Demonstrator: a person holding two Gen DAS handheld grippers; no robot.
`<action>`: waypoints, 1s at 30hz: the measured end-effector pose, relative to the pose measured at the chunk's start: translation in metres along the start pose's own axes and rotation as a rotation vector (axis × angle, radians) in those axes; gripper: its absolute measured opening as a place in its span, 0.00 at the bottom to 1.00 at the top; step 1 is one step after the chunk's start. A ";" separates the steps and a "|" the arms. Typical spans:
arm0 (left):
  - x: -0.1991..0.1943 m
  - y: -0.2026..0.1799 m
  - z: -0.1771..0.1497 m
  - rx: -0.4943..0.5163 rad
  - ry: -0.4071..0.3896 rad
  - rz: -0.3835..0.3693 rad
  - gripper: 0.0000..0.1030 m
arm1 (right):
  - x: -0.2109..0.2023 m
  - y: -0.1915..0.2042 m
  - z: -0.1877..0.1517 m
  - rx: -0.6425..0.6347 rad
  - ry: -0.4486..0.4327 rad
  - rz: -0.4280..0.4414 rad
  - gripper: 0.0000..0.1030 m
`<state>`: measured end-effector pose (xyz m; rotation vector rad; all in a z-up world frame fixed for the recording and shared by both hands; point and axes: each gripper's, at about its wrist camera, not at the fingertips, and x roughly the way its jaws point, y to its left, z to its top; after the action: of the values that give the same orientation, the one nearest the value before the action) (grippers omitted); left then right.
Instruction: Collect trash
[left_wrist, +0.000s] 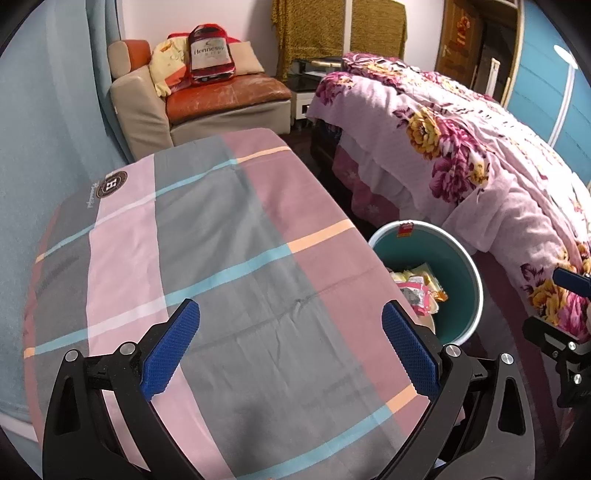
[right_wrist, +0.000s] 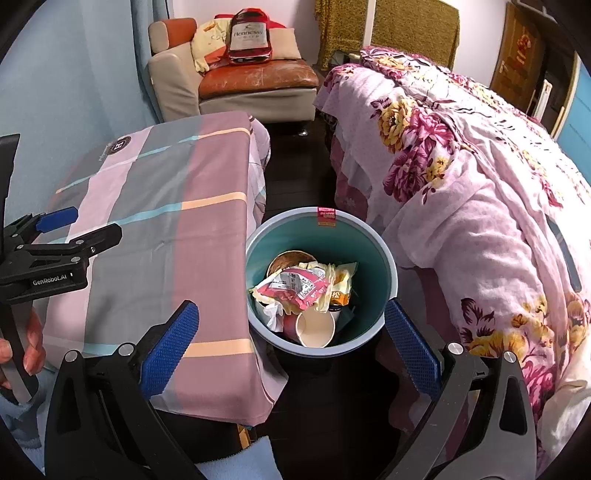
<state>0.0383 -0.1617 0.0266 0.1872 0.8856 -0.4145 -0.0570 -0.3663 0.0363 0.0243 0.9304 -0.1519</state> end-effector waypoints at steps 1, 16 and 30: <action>-0.001 -0.001 -0.001 0.004 0.000 -0.001 0.96 | -0.001 0.000 -0.001 0.002 0.000 -0.001 0.94; -0.003 -0.004 -0.002 0.007 -0.001 -0.016 0.96 | 0.005 -0.006 -0.001 0.017 0.015 -0.003 0.94; -0.002 0.002 0.001 -0.014 -0.016 -0.024 0.96 | 0.015 -0.002 0.004 0.014 0.032 0.000 0.94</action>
<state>0.0387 -0.1598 0.0285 0.1608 0.8755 -0.4314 -0.0455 -0.3701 0.0271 0.0396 0.9609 -0.1581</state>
